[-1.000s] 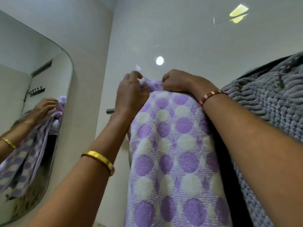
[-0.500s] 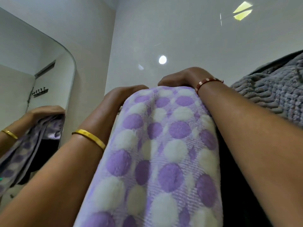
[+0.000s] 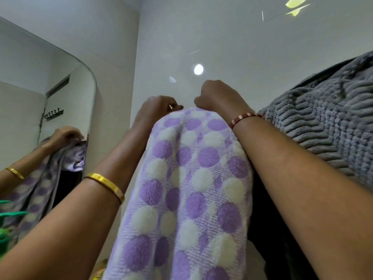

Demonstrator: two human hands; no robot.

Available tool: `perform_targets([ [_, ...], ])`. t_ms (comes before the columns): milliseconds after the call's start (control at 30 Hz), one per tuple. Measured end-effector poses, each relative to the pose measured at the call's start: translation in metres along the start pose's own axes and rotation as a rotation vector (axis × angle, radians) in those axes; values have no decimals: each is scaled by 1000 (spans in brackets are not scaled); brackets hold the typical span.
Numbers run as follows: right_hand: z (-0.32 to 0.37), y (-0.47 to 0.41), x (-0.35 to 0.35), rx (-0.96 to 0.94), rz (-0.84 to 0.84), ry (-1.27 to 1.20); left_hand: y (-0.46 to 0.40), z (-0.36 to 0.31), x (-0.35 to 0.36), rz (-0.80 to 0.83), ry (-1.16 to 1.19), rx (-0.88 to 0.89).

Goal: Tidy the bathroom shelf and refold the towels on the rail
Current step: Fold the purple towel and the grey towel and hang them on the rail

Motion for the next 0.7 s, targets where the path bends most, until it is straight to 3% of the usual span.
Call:
perform_targets([
  [100,2,9,-13,-27,-136,2,13,-1,-21,-167,63,137],
  [200,2,24,-25,-10,-257,-2,22,-6,-34,-134,279,127],
  [300,2,44,-32,5,-362,-28,31,-26,-36,2,380,95],
  [567,8,137,-46,-61,-774,-341,63,-82,-11,111,-34,16],
  [700,-8,182,-15,144,-876,-605,75,-81,19,190,-192,27],
])
Point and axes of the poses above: each hand's wrist, its own y-axis away from the middle knuckle, its own x-axis out of the palm, z = x × y, the point moved 8 cm from there along -y, towards the middle knuckle, and after that the axes turned 14 degrees about -x, right-handed, at the moved point
